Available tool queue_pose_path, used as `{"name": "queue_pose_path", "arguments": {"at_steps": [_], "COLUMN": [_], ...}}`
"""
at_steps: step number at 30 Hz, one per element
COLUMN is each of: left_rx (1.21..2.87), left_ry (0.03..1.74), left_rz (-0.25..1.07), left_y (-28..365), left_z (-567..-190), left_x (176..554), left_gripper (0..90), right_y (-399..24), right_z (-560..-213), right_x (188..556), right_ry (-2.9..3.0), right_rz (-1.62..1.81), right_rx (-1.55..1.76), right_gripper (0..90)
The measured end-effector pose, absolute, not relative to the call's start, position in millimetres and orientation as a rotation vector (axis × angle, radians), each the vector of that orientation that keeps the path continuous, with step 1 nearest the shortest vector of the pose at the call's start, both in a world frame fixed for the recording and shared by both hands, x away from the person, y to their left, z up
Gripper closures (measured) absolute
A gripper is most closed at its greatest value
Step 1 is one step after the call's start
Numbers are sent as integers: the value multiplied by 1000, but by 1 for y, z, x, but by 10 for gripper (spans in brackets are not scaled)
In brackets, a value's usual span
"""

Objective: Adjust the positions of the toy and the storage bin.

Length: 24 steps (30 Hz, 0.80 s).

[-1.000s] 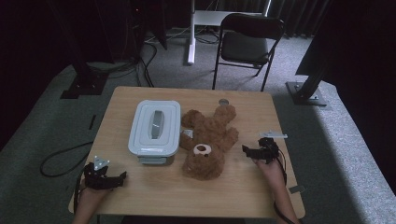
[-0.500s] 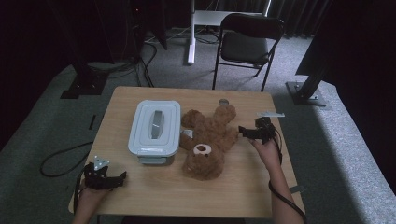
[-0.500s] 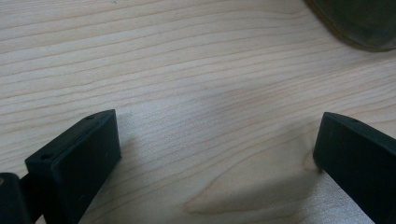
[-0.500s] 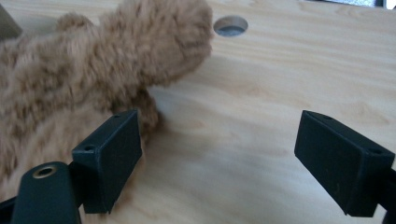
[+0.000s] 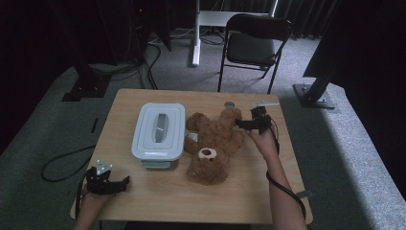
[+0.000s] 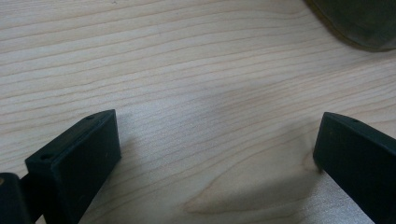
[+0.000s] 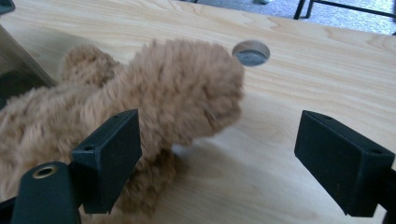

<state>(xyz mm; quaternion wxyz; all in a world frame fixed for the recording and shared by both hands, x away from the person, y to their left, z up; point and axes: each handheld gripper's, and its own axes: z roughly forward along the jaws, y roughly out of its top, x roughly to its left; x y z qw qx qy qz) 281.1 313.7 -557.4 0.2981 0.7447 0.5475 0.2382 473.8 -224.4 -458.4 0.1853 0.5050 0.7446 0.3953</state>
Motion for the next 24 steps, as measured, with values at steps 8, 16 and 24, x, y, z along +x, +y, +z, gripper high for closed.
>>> {"name": "queue_pose_path", "arguments": {"at_steps": [8,16,24], "left_rx": [1978,1978,1978], "left_ry": [1455,1455,1455], "left_rz": [633,632,633], "left_y": [314,314,314], "left_z": [-557,-557,-557], "left_x": [281,281,281], "left_gripper": [13,13,13], "right_y": [-212,-214,-211], "right_z": [-452,-461,-473], "right_x": [499,520,521], "right_ry": [2094,2138,2275], "right_rz": [1119,1161,1217], "right_rx": [1441,1547,1536], "right_gripper": [139,139,272]}}
